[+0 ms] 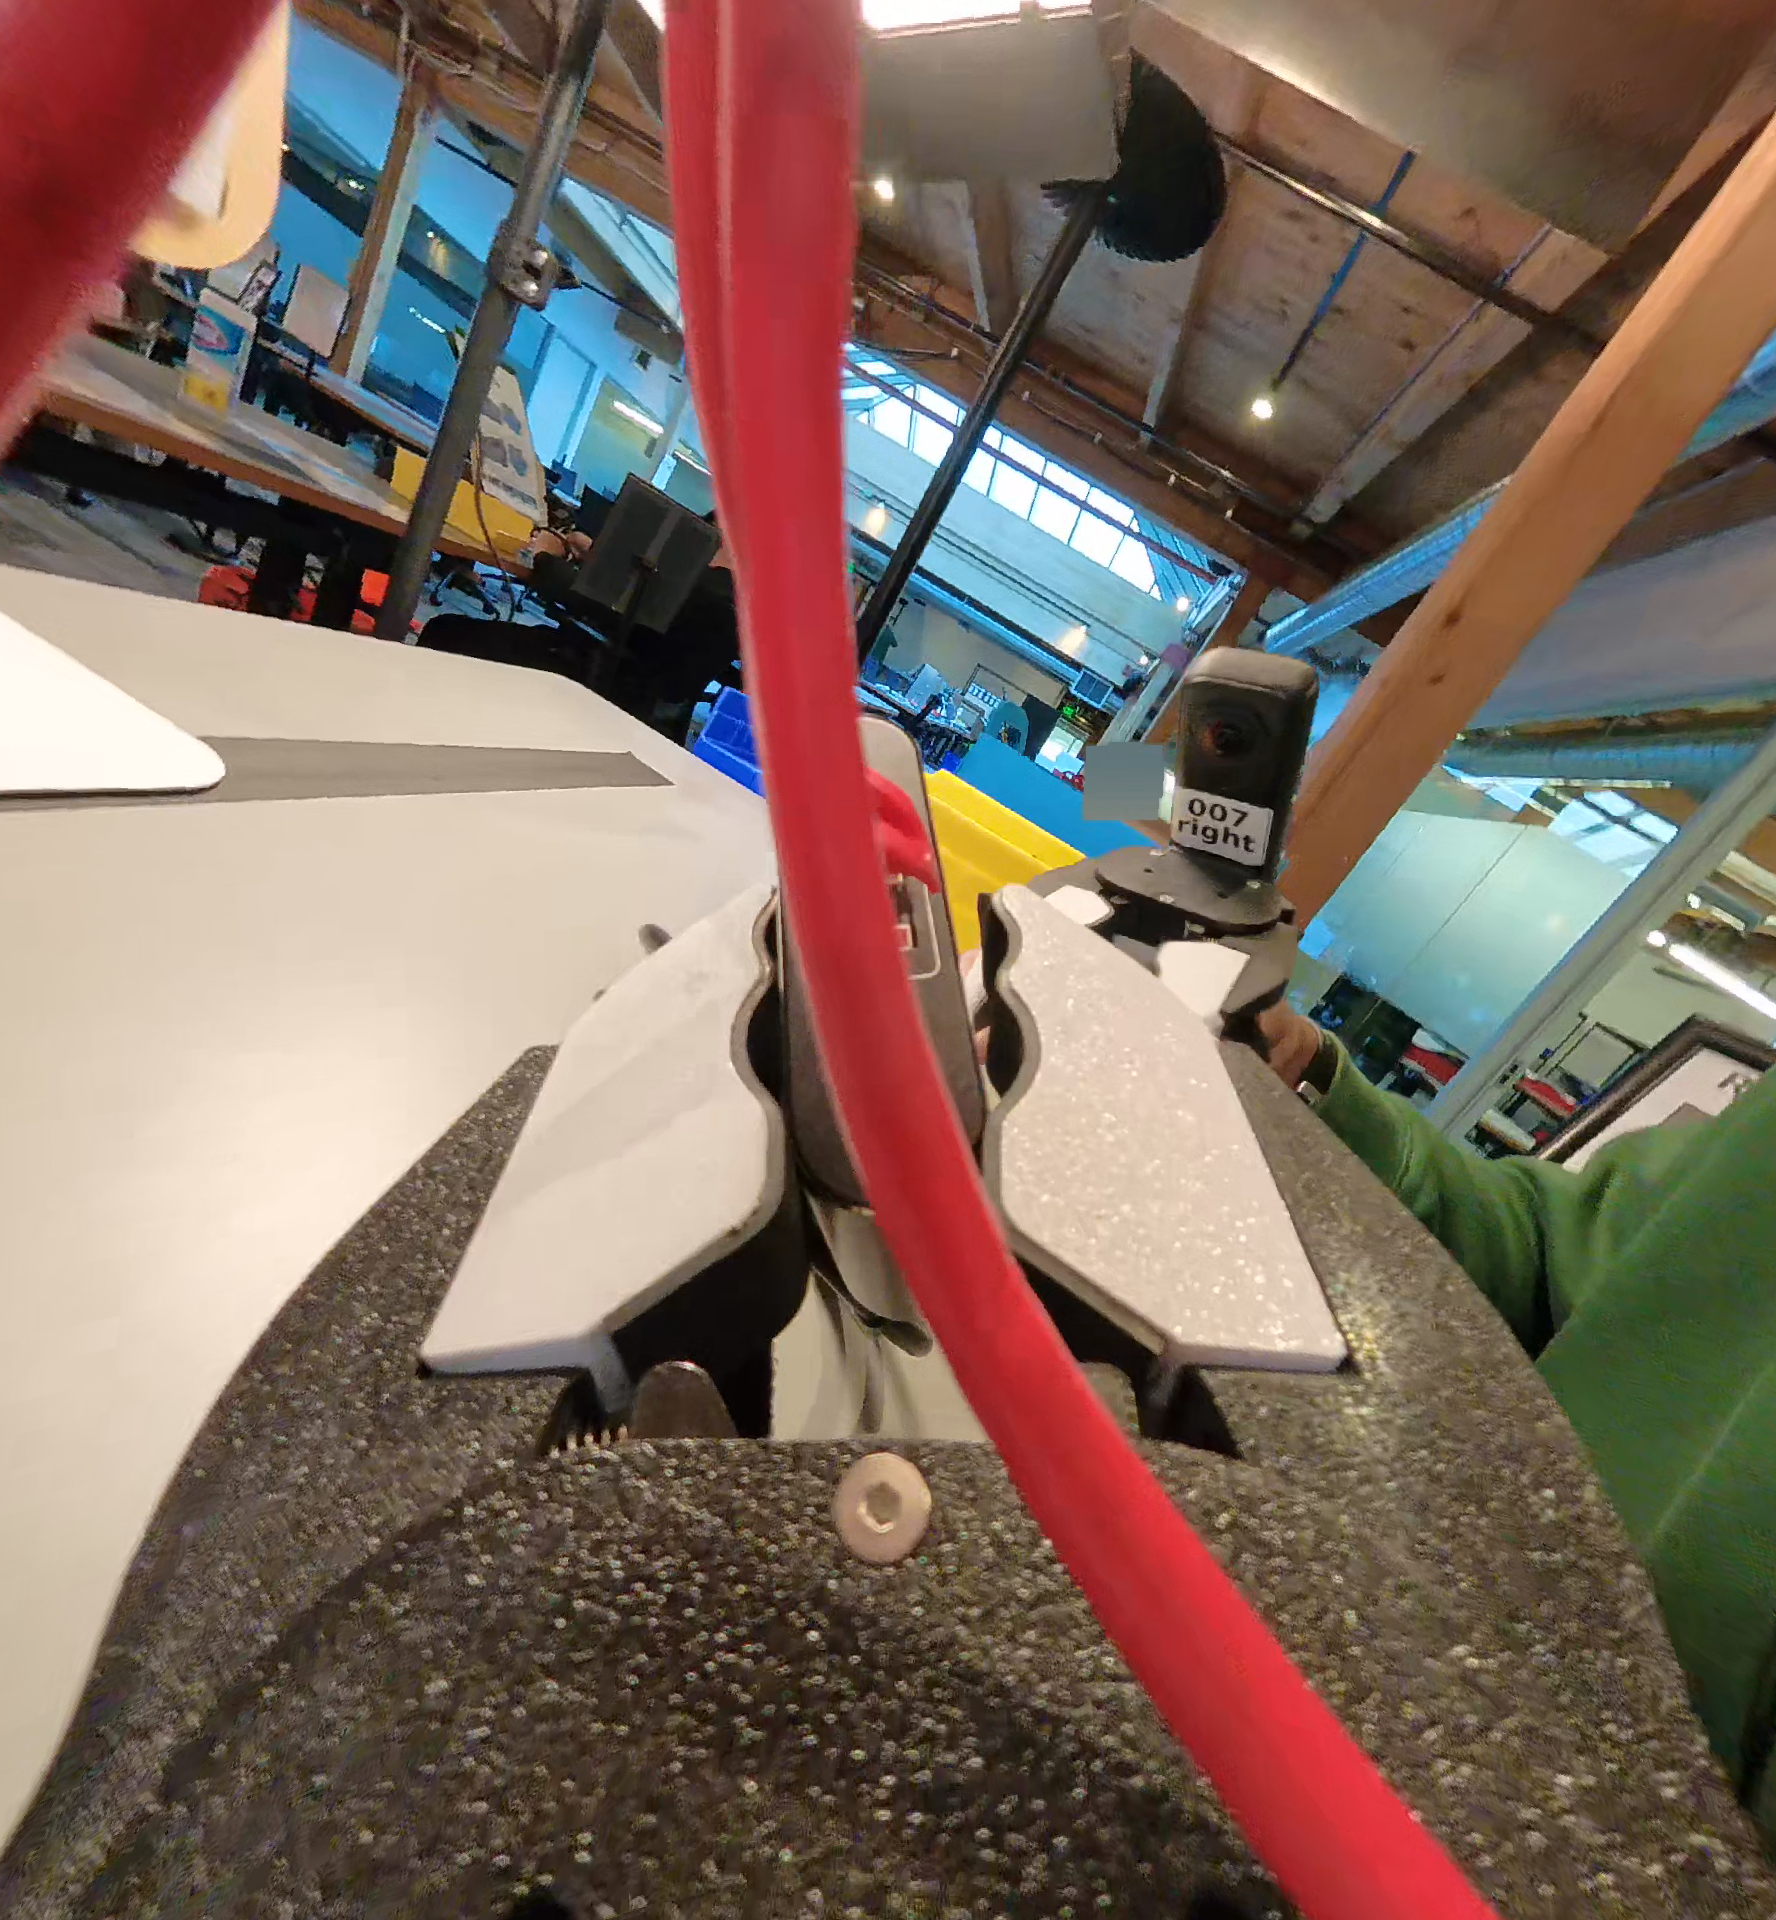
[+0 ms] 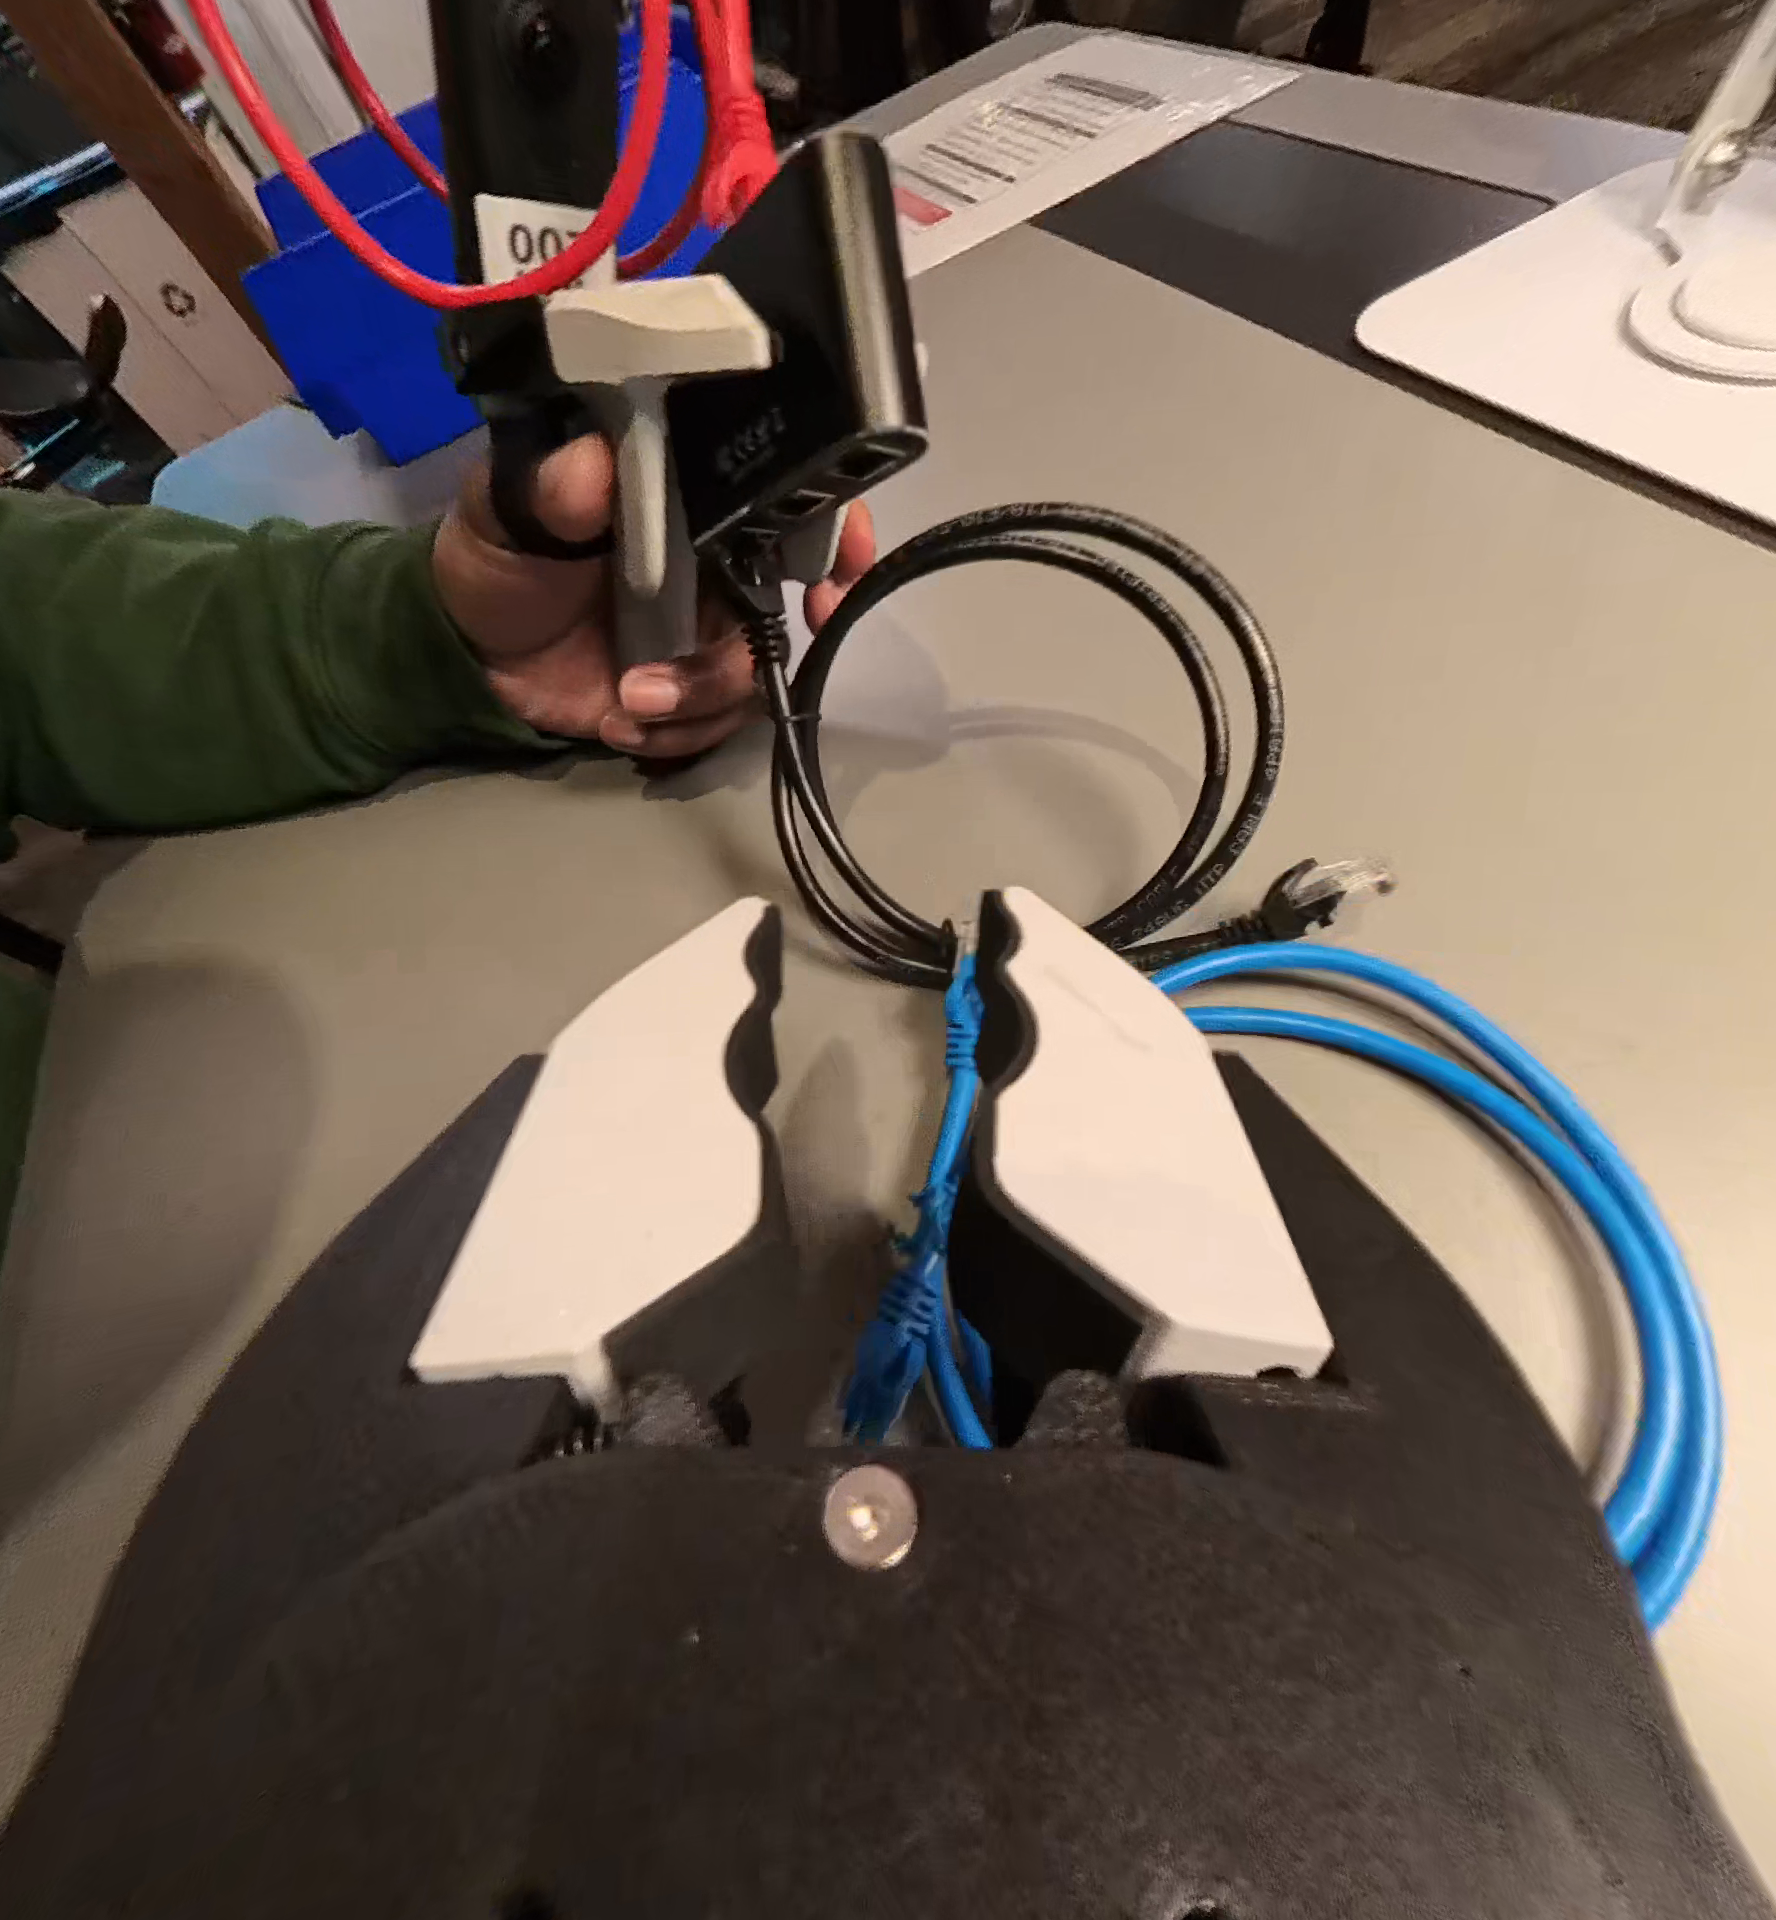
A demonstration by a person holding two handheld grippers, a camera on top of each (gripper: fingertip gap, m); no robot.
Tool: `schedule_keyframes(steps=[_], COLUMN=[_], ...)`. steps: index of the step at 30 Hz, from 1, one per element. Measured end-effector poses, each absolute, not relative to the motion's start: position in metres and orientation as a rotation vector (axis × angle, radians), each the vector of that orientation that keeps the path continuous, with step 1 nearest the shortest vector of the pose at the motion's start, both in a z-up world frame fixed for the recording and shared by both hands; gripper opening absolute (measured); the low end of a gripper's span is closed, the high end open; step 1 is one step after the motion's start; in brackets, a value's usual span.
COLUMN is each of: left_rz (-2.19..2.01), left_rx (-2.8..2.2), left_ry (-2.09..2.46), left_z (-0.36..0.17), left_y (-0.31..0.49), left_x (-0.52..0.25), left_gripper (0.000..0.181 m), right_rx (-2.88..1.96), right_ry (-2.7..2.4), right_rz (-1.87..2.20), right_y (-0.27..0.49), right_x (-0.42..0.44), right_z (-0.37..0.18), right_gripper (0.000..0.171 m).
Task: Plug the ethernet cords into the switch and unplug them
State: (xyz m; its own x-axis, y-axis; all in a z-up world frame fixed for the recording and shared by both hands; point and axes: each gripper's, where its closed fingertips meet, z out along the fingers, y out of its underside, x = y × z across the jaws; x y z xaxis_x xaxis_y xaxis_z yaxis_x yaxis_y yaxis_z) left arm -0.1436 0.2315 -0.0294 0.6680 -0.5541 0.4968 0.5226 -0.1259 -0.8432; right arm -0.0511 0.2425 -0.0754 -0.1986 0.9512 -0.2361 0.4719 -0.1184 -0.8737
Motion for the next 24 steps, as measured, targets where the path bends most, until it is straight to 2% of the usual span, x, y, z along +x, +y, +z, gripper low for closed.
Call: schedule_keyframes(steps=[3,8,14,24], left_rz=[-0.965,-1.050,-1.092,-1.192], left_rx=[-1.416,-1.348,-1.255,-1.135], left_ry=[-0.032,-0.102,-0.082,0.080], left_z=[-0.030,-0.026,-0.017,-0.002], left_y=[0.232,0.230,0.221,0.203], left_x=[-0.144,-0.136,-0.117,-0.097], left_gripper=[0.034,0.034,0.034,0.034], right_rx=[-1.567,-1.477,-1.370,-1.371], right_ry=[-1.728,-1.637,-1.661,-1.674], right_rz=[1.277,1.466,1.347,1.359], right_y=[0.237,0.209,0.174,0.162], right_x=[-0.049,-0.067,-0.094,-0.106], right_z=[-0.078,-0.059,-0.063,-0.063], right_gripper=[0.055,0.042,0.031,0.021])
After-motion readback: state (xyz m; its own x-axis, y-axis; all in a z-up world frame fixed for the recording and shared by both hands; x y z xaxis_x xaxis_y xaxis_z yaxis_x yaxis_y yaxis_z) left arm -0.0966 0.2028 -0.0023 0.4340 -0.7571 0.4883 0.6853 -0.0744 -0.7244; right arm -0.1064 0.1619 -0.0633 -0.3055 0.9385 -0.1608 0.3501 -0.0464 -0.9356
